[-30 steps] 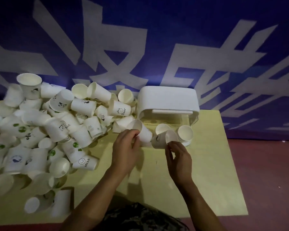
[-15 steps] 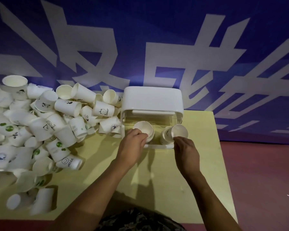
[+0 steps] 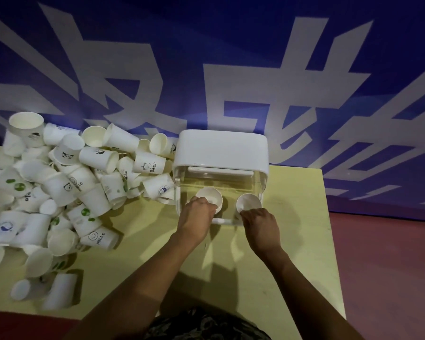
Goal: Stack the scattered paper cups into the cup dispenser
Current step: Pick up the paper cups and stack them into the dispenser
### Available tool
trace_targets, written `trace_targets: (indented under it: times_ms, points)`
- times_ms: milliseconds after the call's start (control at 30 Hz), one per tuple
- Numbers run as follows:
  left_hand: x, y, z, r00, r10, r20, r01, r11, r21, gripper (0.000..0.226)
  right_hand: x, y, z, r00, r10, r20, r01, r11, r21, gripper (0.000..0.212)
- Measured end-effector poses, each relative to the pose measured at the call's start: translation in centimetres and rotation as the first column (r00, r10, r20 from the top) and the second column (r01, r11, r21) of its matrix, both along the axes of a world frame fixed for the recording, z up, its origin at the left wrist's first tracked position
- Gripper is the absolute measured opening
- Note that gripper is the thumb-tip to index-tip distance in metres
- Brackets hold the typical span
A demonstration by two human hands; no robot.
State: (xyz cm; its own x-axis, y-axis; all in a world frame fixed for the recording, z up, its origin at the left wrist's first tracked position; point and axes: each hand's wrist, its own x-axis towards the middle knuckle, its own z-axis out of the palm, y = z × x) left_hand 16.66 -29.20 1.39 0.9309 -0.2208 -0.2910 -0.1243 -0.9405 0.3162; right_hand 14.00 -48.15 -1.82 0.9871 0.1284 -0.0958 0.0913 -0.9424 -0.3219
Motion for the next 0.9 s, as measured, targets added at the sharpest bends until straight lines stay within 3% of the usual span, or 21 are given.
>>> trace_targets:
  times_ms: [100,200,300,433,633,900]
  points:
    - [0.3,-0.1,-1.1,0.999,-0.025,-0.038,0.026,0.999,0.028,0.03,0.2,0.0,-0.1,1.0,-0.001,-0.006,0.001,1.0,0.004,0.017]
    - [0.4,0.0,-1.6,1.0,0.017,-0.006,-0.018,0.997,-0.072,0.027,0.1,0.4,0.1,0.999,-0.04,-0.003,0.041,0.999,0.023,0.017]
    - [0.1,1.1,-1.4,0.987,0.123,0.106,-0.101,0.977,-0.189,0.027,-0.2,1.4,0.8,0.992,-0.1,0.079,0.094,0.992,0.083,0.023]
    - [-0.6,5.4,-0.9,0.93,0.332,0.16,-0.286,0.925,-0.251,0.019,0.1,4.4,1.5,0.987,-0.002,0.163,-0.032,0.978,0.208,0.018]
    - [-1.3,14.7,-0.8,0.787,0.61,0.091,-0.564,0.771,-0.296,0.023,1.1,12.2,2.1,0.974,0.219,0.058,-0.226,0.95,0.215,0.024]
    - [0.4,25.0,-0.9,0.72,0.668,0.188,-0.637,0.744,-0.203,0.036,3.6,20.7,1.2,0.941,0.32,-0.106,-0.309,0.945,0.113,0.044]
